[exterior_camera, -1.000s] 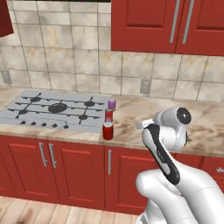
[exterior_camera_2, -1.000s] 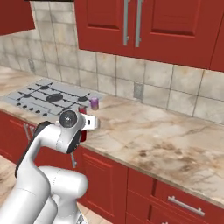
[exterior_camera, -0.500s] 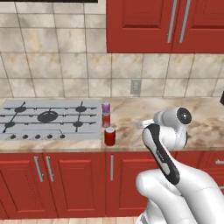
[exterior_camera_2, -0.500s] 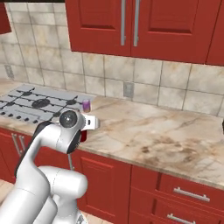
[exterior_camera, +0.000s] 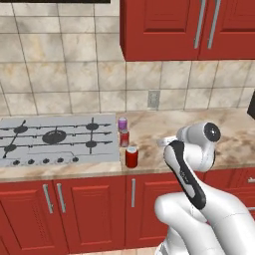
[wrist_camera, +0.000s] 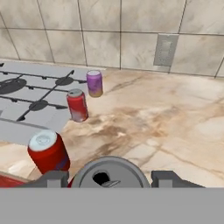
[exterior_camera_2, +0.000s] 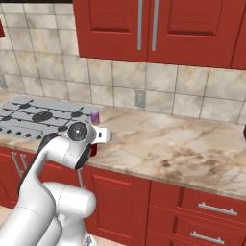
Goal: Four empty soda cans are scattered around the kitchen. Gather all the cans and cluster them next to the stove for recycling.
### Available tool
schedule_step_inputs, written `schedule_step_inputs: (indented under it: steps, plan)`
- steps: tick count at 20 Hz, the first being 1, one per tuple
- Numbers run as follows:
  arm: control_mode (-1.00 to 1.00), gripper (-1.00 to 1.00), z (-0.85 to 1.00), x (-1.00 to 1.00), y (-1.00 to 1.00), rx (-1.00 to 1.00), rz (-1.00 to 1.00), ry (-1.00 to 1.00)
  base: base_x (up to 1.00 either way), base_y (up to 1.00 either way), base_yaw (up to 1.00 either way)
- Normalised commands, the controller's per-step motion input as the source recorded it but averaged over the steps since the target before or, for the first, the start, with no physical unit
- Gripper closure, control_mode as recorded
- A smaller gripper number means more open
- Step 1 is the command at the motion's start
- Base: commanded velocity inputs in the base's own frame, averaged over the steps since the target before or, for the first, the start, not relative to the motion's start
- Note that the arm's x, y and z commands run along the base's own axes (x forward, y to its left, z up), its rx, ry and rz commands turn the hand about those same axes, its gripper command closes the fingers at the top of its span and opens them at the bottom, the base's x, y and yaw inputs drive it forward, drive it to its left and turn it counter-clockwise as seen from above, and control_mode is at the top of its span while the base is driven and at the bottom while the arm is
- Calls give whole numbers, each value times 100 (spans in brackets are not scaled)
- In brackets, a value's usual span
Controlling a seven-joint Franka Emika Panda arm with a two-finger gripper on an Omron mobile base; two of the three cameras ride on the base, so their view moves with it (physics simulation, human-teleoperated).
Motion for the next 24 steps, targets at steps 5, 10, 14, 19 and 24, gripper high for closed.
schedule_step_inputs:
  steps: [5, 10, 14, 19, 24]
  plan:
    - [100, 100, 0, 0, 0, 0, 0, 0, 20, 37, -12]
    - [100, 100, 0, 0, 0, 0, 0, 0, 23, 14, -10]
    - [100, 100, 0, 0, 0, 0, 0, 0, 37, 0, -10]
    - [100, 100, 0, 0, 0, 0, 0, 0, 27, 0, -5]
    - [-100, 100, 0, 2, 0, 0, 0, 0, 7, 0, -1]
